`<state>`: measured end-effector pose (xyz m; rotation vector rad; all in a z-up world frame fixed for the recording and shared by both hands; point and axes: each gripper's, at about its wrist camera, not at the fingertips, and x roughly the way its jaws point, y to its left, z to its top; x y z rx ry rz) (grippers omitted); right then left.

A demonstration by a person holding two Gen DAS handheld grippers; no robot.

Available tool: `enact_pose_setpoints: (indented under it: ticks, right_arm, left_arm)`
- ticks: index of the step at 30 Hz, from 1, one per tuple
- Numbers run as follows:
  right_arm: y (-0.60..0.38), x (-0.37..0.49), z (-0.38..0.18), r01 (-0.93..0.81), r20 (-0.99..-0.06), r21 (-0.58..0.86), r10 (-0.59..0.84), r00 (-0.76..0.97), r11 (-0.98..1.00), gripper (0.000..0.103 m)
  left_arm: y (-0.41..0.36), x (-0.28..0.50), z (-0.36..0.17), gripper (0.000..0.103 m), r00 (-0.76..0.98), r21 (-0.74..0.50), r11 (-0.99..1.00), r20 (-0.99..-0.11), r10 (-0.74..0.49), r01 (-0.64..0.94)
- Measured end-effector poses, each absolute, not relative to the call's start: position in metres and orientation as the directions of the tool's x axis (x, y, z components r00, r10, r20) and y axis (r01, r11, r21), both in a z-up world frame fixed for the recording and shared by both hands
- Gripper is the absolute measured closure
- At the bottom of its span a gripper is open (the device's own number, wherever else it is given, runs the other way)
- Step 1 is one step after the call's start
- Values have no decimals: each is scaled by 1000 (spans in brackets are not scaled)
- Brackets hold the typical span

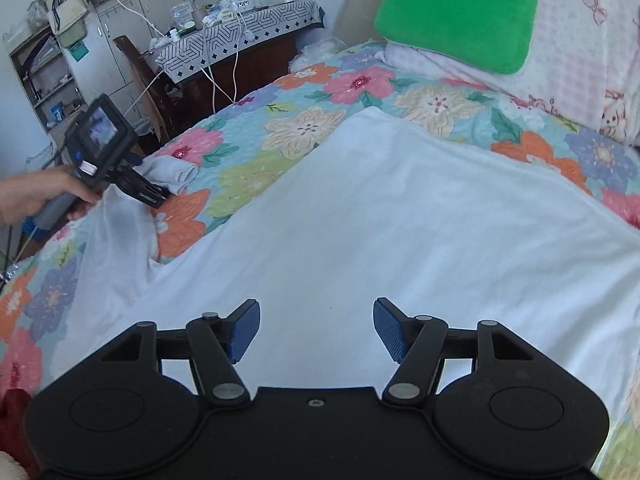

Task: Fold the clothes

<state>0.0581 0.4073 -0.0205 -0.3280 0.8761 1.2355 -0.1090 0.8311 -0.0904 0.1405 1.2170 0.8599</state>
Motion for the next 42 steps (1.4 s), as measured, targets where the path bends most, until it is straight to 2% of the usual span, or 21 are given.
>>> enact_pose_setpoints:
  ticks: [1, 2, 5, 6, 8, 9, 10, 11, 15, 19, 21, 22, 24, 30, 38, 42]
  right_arm:
    - [405, 57, -19, -914, -732, 231, 679, 63, 334, 35]
    - [402, 56, -19, -911, -736, 228, 673, 70, 343, 35]
    - [394, 57, -21, -900, -749, 220, 656, 91, 377, 35]
    - [391, 59, -23, -893, -755, 224, 648, 94, 390, 35]
    - [384, 61, -27, -879, -767, 233, 634, 98, 417, 35]
    - [380, 62, -29, -871, -771, 237, 628, 101, 430, 35]
    - [375, 62, -29, -862, -775, 242, 624, 104, 444, 35]
    - [370, 62, -29, -855, -776, 248, 622, 106, 456, 35]
    - [343, 52, -19, -841, -759, 254, 637, 133, 478, 35]
    - [310, 40, -5, -822, -739, 253, 650, 176, 511, 34]
    - [292, 32, 2, -813, -726, 259, 660, 193, 522, 30]
    - [284, 28, 5, -809, -720, 260, 664, 201, 527, 23]
    - [268, 20, 11, -803, -713, 260, 667, 215, 537, 20]
    - [228, -6, 17, -795, -730, 274, 655, 195, 542, 19]
    - [163, -17, -6, -735, -757, 258, 604, 249, 626, 18]
    - [116, -16, -26, -635, -784, 281, 553, 280, 720, 18]
  left_arm:
    - [835, -108, -87, 93, 89, 482, 679, -776, 624, -554]
    - [838, -106, -84, 95, 85, 451, 661, -785, 613, -599]
    - [836, -104, -65, 96, 217, 311, 703, -805, 553, -640]
    - [833, -101, -61, 95, 219, 299, 703, -809, 545, -645]
    - [827, -94, -53, 90, 212, 285, 698, -818, 534, -657]
    - [820, -90, -49, 75, 206, 287, 705, -826, 526, -649]
    - [813, -86, -46, 54, 199, 290, 713, -833, 517, -638]
    - [802, -83, -41, 48, 203, 290, 724, -836, 510, -626]
    - [739, -82, -7, 31, 318, 202, 802, -842, 436, -562]
    - [655, -90, 32, 16, 400, 176, 850, -822, 405, -497]
    - [612, -99, 46, 10, 454, 144, 876, -810, 372, -460]
    - [593, -105, 50, 7, 467, 128, 885, -811, 353, -448]
    - [555, -116, 55, 2, 487, 95, 900, -814, 316, -425]
    - [470, -145, 54, 2, 505, -31, 916, -842, 191, -399]
    - [425, -153, 7, 2, 485, -226, 843, -873, 47, -488]
    - [379, -129, -20, 2, 454, -266, 865, -890, -51, -425]
